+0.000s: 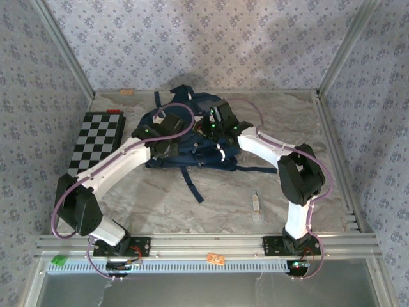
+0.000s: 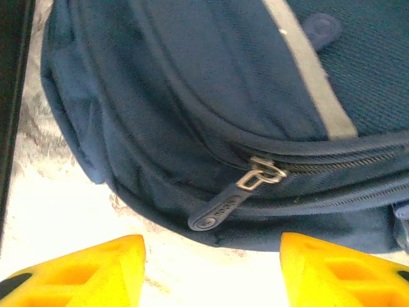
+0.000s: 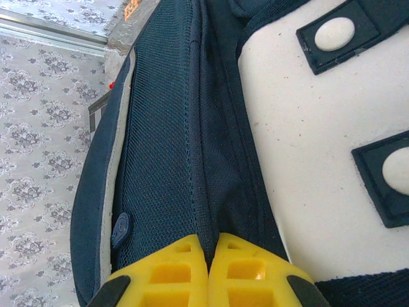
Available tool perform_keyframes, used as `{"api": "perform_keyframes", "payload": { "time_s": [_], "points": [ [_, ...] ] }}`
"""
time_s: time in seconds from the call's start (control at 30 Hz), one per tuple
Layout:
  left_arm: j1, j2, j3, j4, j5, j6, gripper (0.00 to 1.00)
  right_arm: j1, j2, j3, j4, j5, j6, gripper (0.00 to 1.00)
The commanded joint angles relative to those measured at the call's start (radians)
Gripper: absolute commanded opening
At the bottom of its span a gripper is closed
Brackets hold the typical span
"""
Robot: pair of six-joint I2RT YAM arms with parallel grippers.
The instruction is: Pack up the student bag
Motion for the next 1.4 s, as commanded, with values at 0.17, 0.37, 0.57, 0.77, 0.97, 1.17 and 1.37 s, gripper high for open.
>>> {"api": "perform_keyframes", "payload": {
  "time_s": [0.17,0.37,0.57,0.77,0.97,1.17,1.37],
  "points": [
    [0.039,0.034,0.050,0.019,0.004,0.219,0.54,-0.010,-0.015,0.050,0.040,0.003,-0.022,0.00],
    [0.062,0.043,0.018,0.096,0.071,0.301,0.52,-0.010,-0.015,0.052,0.034,0.005,-0.025,0.00],
    [0.079,0.056,0.000,0.153,0.161,0.326,0.44,-0.005,-0.004,0.057,0.036,0.003,-0.022,0.00],
    [0.079,0.082,-0.011,0.150,0.148,0.323,0.37,-0.006,-0.003,0.067,0.027,0.005,-0.024,0.00],
    [0.081,0.056,-0.063,0.161,0.114,0.297,0.28,-0.007,-0.004,0.070,0.021,0.005,-0.029,0.00],
    [0.081,0.045,-0.097,0.179,0.090,0.289,0.15,-0.013,-0.009,0.069,0.010,0.009,-0.038,0.00],
    [0.089,0.012,-0.106,0.132,0.038,0.288,0.00,-0.033,-0.018,0.056,0.001,0.002,-0.046,0.00]
  ]
}}
